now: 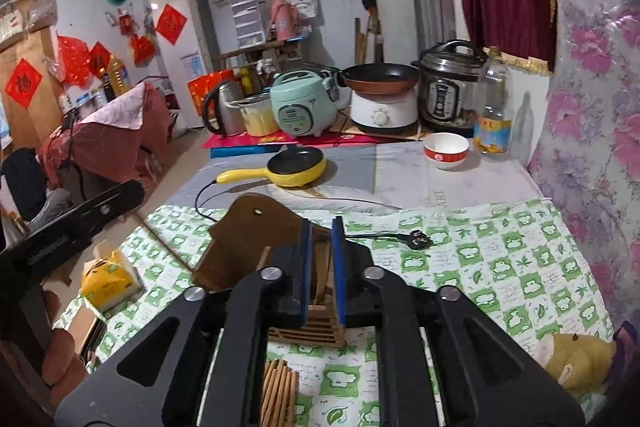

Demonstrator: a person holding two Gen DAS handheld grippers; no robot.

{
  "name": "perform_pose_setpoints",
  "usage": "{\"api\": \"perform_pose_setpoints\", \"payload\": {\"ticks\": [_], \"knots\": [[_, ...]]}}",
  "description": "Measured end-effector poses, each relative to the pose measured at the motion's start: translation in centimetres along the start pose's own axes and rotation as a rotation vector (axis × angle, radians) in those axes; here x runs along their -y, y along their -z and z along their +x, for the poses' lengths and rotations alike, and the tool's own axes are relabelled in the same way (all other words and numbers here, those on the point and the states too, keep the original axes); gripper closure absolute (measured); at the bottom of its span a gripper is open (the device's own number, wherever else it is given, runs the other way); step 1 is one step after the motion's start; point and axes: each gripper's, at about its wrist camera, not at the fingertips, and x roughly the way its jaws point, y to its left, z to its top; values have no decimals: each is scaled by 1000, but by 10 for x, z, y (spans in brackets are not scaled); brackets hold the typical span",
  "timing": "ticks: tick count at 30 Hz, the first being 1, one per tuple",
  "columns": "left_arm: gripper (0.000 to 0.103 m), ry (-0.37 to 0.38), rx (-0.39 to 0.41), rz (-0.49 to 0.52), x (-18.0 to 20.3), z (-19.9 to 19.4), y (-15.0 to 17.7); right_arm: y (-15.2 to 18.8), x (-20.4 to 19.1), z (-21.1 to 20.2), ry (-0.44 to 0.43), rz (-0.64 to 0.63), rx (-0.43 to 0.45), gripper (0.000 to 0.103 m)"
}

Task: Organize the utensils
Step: 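Open both grippers to drop the chopsticks into the holder, then move both grippers back down to the chopstick bundle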

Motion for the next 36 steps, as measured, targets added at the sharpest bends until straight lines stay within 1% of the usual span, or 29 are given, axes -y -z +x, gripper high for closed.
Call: {"api": "perform_pose_setpoints", "payload": {"ticks": [2,3,4,5,7,12,15,17,19,20,22,23,25,26,27,31,33,36], "knots": [[37,1,5,-4,-4,-4,-3,-1,-1,-5,1,3,17,84],[36,11,10,-18,-8,-7,-5,-1,-1,-8,5,1,26,83],[30,20,12,-26,-10,-10,-5,-2,-1,-10,6,0,33,81],[28,25,13,-34,-12,-13,-7,-2,-2,-13,5,0,40,80],[23,13,20,-36,-12,-16,-8,-3,-3,-18,5,0,51,78],[21,-3,7,-25,-9,-23,-3,-3,-7,-37,-3,-3,83,75],[20,-12,-1,-18,-8,-32,6,-1,-7,-55,-13,2,109,73],[18,-20,-8,2,-9,-38,18,1,-7,-64,-16,-1,116,71],[13,-40,-8,5,-15,-45,37,8,-5,-74,-20,-2,116,64],[13,-53,-24,2,-19,-46,50,15,-3,-79,-21,-4,114,61],[13,-69,-91,18,-26,-43,80,41,7,-86,-11,14,114,45],[13,-81,-114,29,-28,-42,91,55,12,-84,-4,24,91,44],[13,-110,-156,60,-32,-44,117,84,21,-76,5,38,18,44],[13,-123,-181,77,-34,-47,133,94,25,-73,6,46,-5,44],[13,-127,-200,87,-36,-50,144,110,30,-68,9,58,-44,44],[13,-98,-255,83,-44,-65,179,155,39,-64,7,70,-136,44],[13,-87,-282,95,-46,-71,194,176,36,-66,4,42,-175,44],[13,-90,-309,118,-46,-74,213,197,30,-72,-4,2,-203,44]]}}
